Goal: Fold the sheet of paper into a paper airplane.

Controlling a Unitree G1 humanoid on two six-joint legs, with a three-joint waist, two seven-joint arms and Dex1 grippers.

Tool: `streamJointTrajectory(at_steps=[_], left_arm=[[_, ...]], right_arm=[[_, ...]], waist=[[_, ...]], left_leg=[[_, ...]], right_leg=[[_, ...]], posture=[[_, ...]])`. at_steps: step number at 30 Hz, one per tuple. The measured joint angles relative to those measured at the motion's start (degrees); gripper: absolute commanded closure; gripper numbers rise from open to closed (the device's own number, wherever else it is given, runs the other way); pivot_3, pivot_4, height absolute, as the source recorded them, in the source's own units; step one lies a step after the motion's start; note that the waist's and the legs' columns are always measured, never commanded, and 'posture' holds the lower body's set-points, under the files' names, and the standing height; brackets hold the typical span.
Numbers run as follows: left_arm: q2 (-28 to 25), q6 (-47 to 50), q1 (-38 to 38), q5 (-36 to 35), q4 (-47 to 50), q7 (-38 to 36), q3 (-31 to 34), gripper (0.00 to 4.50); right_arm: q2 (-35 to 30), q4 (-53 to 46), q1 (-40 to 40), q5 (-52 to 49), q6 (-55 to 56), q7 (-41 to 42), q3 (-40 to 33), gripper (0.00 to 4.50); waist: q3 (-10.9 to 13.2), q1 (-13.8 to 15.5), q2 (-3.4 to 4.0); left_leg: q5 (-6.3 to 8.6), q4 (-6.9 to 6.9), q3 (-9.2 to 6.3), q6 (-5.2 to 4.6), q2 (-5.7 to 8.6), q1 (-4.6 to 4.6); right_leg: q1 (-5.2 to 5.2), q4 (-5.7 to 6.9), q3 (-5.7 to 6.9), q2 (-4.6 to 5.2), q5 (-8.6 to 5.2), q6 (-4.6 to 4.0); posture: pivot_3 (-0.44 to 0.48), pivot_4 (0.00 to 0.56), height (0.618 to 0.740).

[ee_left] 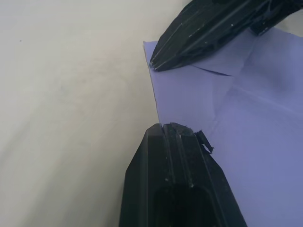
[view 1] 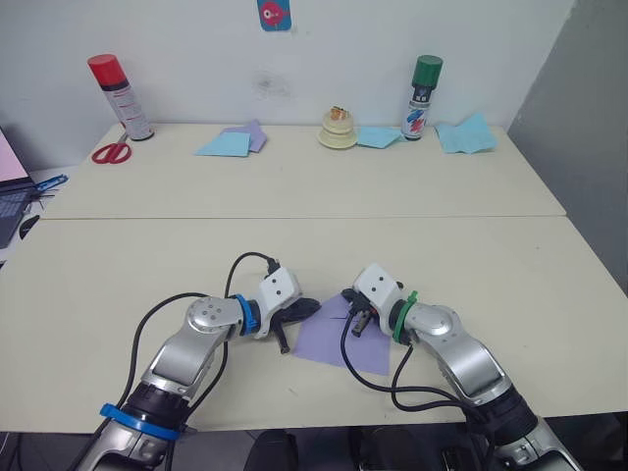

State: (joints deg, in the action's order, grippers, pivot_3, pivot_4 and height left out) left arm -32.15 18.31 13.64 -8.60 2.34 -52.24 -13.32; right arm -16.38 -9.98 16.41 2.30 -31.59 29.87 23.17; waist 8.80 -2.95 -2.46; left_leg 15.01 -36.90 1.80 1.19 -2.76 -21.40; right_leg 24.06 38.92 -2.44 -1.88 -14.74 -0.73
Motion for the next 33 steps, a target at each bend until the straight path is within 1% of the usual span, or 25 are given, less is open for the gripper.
streamJointTrajectory(at_steps=[4,9,11,15,19,26,29,33], left_arm=[[-1.2,0.5,-1.8,-0.7,2.3,0.0,1.0,4.48],[-1.6,4.6,-2.5,-4.6,5.1,-0.9,3.2,4.48],[-1.6,6.4,-1.5,-6.2,6.7,-1.4,4.0,4.48],[-2.0,7.4,4.1,-7.7,9.3,-3.1,4.2,4.48],[-1.5,5.0,5.5,-5.8,8.0,-3.8,1.3,4.48],[1.8,-2.9,6.3,0.2,-1.3,-4.7,-5.3,4.48],[2.9,-5.7,7.2,2.4,-4.4,-4.6,-6.6,4.48],[3.7,-8.3,7.6,3.4,-6.3,-4.7,-6.6,4.48]], right_arm=[[0.0,0.0,0.0,0.0,0.1,0.1,0.0,4.5],[-0.1,0.1,0.1,0.0,0.5,0.2,0.0,4.5],[-0.2,0.1,0.1,0.0,0.5,0.2,0.0,4.5],[-0.3,0.1,0.2,0.0,0.6,0.2,0.0,4.5],[-0.3,0.1,0.3,0.0,0.7,0.2,0.1,4.5],[-0.5,0.1,0.3,0.0,0.7,0.1,0.0,4.5],[-0.7,-0.1,0.3,0.0,0.7,0.1,-0.1,4.5],[-1.2,-0.7,-0.1,0.4,1.2,0.0,-0.1,4.5]], waist=[[0.0,-0.1,0.01],[0.0,-0.1,-0.01],[0.1,-0.1,-0.04],[0.1,0.0,-0.06],[0.1,-0.2,-0.06],[0.1,0.0,-0.05],[0.1,0.0,-0.05],[0.1,0.1,-0.05]], left_leg=[[0.0,0.07,0.0,0.0,-0.02,0.03],[0.0,0.04,-0.04,0.0,-0.01,-0.07],[0.0,0.01,-0.06,0.0,0.0,-0.11],[0.0,-0.01,-0.05,0.0,0.04,-0.1],[0.0,0.03,-0.04,0.0,0.03,-0.1],[0.0,-0.01,-0.07,0.0,0.04,-0.16],[0.0,0.0,-0.07,0.0,0.04,-0.17],[0.0,0.0,-0.07,0.0,0.04,-0.21]], right_leg=[[0.0,0.0,0.01,-0.01,-0.04,-0.05],[0.05,0.0,0.06,0.0,-0.06,-0.07],[0.06,0.0,0.07,0.0,-0.05,-0.06],[0.05,0.0,0.05,0.01,-0.03,-0.03],[0.06,-0.01,0.03,0.0,-0.05,-0.05],[0.08,-0.01,0.06,0.0,-0.04,-0.04],[0.08,-0.01,0.06,0.0,-0.04,-0.04],[0.08,-0.04,0.07,0.01,-0.05,-0.04]], posture=[[0.0,0.15,0.725],[0.0,0.15,0.725],[0.0,0.15,0.725],[0.0,0.15,0.725],[0.0,0.15,0.725],[0.0,0.15,0.725],[0.0,0.15,0.725],[0.0,0.15,0.725]])
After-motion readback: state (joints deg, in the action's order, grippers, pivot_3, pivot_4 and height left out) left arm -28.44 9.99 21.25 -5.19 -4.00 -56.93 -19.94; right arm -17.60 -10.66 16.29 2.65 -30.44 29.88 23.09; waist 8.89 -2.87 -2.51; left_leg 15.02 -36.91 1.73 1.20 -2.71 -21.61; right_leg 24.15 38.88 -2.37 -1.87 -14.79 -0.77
